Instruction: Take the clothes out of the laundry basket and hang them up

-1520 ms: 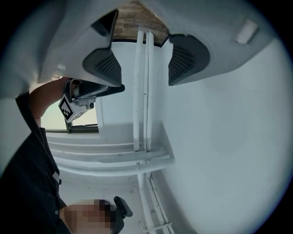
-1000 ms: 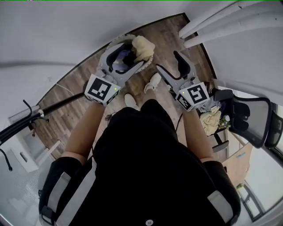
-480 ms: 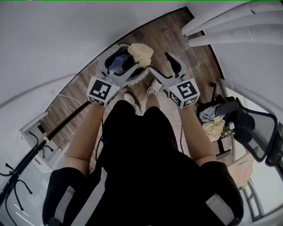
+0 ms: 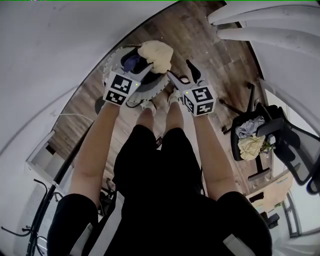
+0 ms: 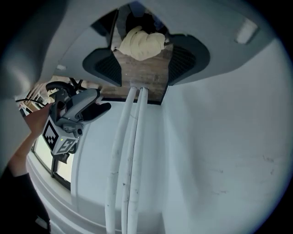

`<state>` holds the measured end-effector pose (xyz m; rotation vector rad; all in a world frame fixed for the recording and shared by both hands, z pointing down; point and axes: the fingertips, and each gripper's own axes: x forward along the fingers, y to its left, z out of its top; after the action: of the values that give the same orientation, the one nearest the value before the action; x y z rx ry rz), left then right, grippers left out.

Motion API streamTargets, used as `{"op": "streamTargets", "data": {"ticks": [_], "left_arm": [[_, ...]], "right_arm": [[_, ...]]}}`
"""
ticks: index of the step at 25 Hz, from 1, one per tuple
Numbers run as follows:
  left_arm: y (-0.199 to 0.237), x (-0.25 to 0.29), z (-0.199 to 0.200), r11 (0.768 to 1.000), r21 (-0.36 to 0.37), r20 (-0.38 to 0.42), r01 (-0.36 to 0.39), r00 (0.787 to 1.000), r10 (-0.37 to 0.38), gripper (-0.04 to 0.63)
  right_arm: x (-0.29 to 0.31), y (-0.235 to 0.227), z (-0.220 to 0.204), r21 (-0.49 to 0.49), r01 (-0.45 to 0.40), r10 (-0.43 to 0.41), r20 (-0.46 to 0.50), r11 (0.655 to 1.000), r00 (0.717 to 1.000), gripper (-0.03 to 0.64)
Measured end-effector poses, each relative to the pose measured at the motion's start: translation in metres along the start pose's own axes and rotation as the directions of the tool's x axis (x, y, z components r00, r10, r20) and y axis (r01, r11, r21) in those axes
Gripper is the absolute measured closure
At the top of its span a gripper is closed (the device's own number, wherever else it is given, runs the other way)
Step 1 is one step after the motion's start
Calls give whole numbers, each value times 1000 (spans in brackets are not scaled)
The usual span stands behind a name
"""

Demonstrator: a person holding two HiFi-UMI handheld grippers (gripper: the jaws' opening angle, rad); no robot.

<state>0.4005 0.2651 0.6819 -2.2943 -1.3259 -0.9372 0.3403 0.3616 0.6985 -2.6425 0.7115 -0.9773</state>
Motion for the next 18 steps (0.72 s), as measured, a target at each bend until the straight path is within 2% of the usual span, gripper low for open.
{"op": "streamTargets", "data": {"ticks": [5,10,14,18], "left_arm": [[12,63,-71,1000,-4,-126,22,992,-23,276],[12,123,-134,994,56,-259,93,963,-75,276],[14,162,-171,976,120,-368,180,921,-125,276],[19,194,-204,946,181,-487,268,860,-151,262]], "right_arm": [[53,-33,-68,92,67,-63,-50,994,997,281],[99,-62,-129,133,111,-94,-127,985,987,278],[133,-78,-172,176,109,-72,-205,978,976,278],[165,-85,-202,201,75,-17,-273,977,962,275]]}}
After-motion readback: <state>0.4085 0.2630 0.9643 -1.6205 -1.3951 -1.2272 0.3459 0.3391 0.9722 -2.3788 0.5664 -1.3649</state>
